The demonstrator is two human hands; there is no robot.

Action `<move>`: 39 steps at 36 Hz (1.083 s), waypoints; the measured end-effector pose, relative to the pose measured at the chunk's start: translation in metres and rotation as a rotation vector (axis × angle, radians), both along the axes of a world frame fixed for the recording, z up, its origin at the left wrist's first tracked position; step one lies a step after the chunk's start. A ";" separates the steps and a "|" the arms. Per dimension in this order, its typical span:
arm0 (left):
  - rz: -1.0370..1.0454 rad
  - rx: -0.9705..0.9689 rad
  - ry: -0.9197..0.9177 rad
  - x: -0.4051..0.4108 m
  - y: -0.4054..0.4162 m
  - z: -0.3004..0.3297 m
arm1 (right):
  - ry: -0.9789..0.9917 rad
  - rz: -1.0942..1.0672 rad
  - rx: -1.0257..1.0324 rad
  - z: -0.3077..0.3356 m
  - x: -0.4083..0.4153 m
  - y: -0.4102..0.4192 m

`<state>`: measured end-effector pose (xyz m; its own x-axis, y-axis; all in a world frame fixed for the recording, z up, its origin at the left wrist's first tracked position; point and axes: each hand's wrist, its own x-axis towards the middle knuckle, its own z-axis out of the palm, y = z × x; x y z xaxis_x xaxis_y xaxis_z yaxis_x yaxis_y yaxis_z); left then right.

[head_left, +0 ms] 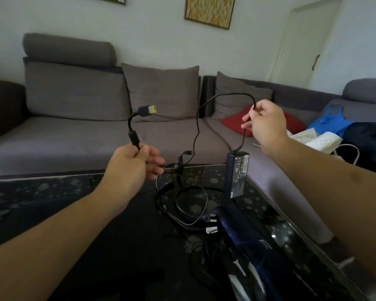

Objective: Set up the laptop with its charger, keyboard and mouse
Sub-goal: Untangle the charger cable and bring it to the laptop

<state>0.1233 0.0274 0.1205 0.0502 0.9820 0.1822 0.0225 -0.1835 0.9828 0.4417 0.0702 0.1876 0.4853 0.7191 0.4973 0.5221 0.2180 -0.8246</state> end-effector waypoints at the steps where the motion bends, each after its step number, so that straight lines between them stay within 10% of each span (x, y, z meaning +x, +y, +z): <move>1: -0.011 -0.001 0.002 -0.001 0.003 -0.004 | -0.018 -0.032 -0.004 -0.004 0.004 0.003; 15: -0.042 -0.027 -0.005 0.013 0.024 -0.042 | -0.172 -0.291 0.061 -0.022 0.065 0.012; 39: -0.138 -0.078 0.036 0.088 0.045 -0.070 | -0.173 0.020 -0.460 -0.143 0.040 0.058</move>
